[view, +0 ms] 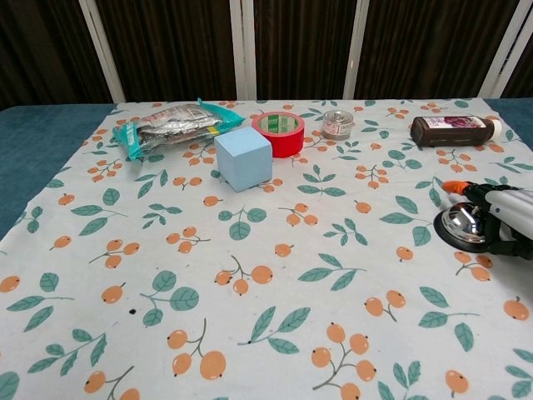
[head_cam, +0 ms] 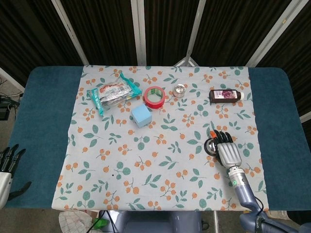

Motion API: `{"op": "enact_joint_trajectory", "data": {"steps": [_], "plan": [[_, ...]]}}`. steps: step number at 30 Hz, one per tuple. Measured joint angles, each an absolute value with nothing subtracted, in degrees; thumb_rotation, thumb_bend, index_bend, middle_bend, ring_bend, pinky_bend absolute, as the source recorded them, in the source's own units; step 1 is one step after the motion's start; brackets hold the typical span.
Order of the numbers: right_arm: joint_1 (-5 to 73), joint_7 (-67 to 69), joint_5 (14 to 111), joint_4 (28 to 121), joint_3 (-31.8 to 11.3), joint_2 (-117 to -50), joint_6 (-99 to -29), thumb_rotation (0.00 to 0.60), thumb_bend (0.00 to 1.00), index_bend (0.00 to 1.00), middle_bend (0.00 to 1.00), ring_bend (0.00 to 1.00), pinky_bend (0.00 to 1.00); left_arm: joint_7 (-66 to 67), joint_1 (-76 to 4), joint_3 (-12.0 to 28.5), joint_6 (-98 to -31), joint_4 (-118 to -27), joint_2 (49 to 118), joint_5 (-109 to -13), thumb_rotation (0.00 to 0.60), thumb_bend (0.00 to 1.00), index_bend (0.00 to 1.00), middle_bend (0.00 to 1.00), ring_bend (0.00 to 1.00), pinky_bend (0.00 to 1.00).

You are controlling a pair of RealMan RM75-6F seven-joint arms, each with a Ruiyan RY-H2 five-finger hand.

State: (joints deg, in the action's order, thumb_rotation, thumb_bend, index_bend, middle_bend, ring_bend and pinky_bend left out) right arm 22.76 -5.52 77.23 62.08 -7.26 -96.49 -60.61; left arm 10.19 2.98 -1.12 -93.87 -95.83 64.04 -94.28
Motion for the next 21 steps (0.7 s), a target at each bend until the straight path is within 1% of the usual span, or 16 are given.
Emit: {"op": "enact_joint_trajectory", "data": {"steps": [6,11,17,21], "plan": [[23.07,-7.03,76.91,61.67,-6.51,-96.68,-59.55,0.6,1.0,0.03,0.0,0.0,0.0,10.69,2.88,-1.13,-93.58,-95.91,64.16,-94.16,0.6,0.27,0.12,0.0,0.0,0.09],[23.24,-7.44,76.98,63.15,-6.73,-95.95,-60.09,0.6,1.0,0.03,0.0,0.0,0.0,10.77,2.91,-1.16,-93.62,-96.0,64.18,-94.15,0.6,0.27,0.12,0.0,0.0,0.09],[23.01,-6.2,78.34,68.71,-8.37,-92.74,-64.67,0.6,1.0,0.03,0.0,0.0,0.0,10.51,2.95,-1.14,-93.69,-96.0,64.06,-94.06,0.6,0.27,0.11,0.0,0.0,0.09],[22.32,-4.63,80.08,75.25,-9.86,-88.26,-69.22,0.6,1.0,0.03,0.0,0.0,0.0,10.33,3.0,-1.18,-93.82,-96.01,63.98,-94.15,0.6,0.27,0.11,0.0,0.0,0.09]]}}
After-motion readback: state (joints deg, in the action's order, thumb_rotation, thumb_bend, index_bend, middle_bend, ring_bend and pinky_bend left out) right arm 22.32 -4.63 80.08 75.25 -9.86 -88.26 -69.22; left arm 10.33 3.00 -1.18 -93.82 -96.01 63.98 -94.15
